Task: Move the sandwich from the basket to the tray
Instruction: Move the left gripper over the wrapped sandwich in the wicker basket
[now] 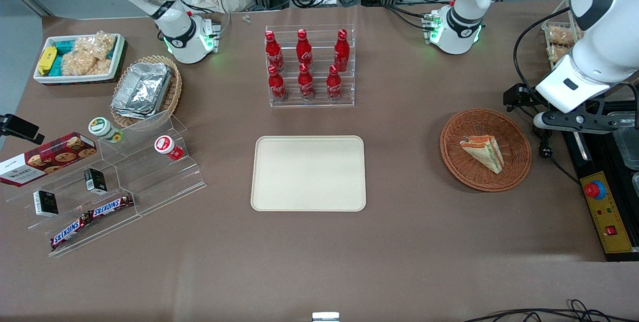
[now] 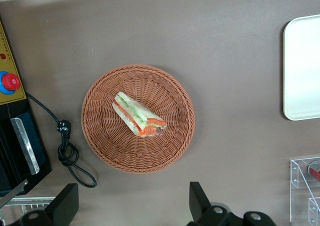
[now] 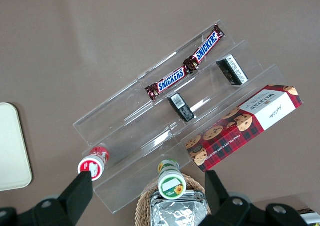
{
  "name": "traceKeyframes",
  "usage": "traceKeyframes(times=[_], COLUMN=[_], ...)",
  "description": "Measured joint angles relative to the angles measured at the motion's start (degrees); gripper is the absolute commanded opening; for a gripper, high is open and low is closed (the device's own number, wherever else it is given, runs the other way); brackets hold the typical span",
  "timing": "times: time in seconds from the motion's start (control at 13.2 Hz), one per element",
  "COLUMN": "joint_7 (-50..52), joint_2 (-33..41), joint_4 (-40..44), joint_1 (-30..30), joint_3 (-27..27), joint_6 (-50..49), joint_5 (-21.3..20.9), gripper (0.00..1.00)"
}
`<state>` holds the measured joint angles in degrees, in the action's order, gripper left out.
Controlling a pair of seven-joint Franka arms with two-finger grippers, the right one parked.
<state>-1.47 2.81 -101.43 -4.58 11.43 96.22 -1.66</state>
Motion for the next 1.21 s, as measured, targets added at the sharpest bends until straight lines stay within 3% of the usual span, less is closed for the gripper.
traceKeyframes(times=[0.53,1.21], joint_7=[4.3,47.9], joint_2=[-0.2,0.1], joint_4=[-0.5,-20.5], joint_1=[-1.2,-2.0], joint_3=[-0.3,-0.3], joint_6=[0.1,24.9], joint_5=[0.0,0.1], gripper=[1.00,1.00])
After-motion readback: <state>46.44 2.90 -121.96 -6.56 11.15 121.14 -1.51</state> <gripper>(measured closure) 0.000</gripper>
